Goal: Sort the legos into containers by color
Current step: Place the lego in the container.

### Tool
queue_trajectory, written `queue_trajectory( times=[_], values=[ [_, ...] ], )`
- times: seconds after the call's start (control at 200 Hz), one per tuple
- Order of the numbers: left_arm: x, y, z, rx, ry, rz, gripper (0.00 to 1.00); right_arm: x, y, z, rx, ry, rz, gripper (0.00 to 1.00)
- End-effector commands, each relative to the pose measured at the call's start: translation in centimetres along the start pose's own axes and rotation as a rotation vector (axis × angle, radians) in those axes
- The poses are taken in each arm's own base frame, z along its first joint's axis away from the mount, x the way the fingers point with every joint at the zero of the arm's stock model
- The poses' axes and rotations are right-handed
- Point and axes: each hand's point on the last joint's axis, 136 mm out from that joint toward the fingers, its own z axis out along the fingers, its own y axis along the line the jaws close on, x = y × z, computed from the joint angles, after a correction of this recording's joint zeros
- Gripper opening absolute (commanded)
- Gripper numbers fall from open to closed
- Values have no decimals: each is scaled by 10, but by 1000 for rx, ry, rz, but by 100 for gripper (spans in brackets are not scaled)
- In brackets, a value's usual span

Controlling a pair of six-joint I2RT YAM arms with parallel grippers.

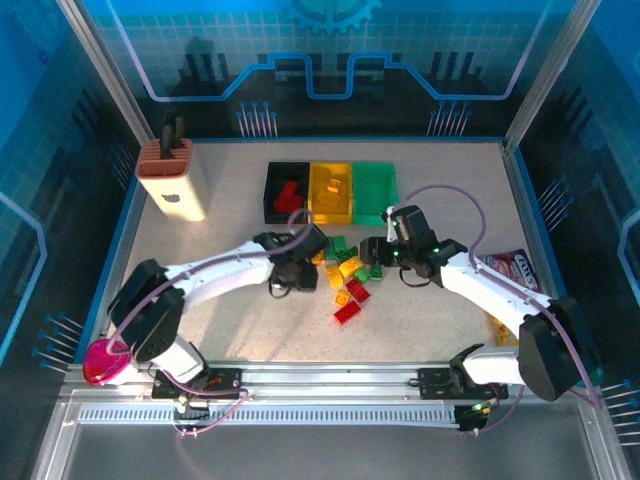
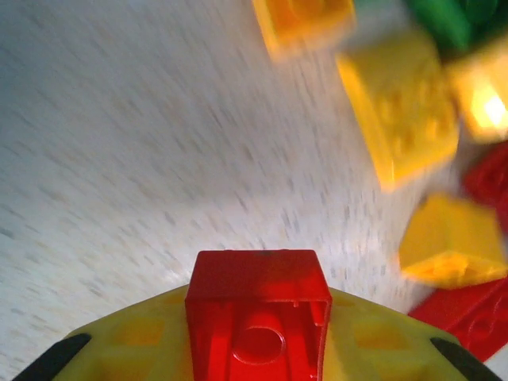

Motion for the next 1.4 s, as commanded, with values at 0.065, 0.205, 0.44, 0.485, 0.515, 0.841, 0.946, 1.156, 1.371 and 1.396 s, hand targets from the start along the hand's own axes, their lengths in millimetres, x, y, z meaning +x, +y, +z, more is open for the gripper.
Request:
queue_trajectory(
  times=[0.065, 0.205, 0.44, 0.485, 0.515, 0.841, 0.946, 1.156, 1.371, 1.396],
  values=[
    [-91, 29, -25, 44, -148, -67, 33, -6, 18, 1, -42, -4, -19, 64],
    [-142, 46, -16, 85, -180, -157, 33, -4, 20, -1, -44, -2, -26, 64],
    [-200, 65, 11, 60, -176, -202, 34, 4, 16, -4, -30, 4, -24, 64],
    [-206, 65, 17, 58, -170, -199, 35, 4, 15, -6, -27, -3, -26, 64],
    [-211, 65, 20, 57, -166, -194, 36, 4, 14, -7, -24, -5, -26, 64],
    [-254, 41, -35, 170, -280, -156, 84, 8, 10, -9, -11, -3, -21, 64],
    [-240, 27, -58, 195, -331, -120, 82, 8, 11, -8, -17, -3, -15, 64],
    [-172, -8, -72, 194, -322, 41, 79, 6, 11, -4, -10, -1, -20, 64],
    [-79, -43, -66, 237, -228, 262, 78, 0, 3, -7, 25, -26, -5, 65],
    [-67, -47, -65, 253, -215, 278, 78, -1, 2, -8, 29, -30, 0, 65]
  ],
)
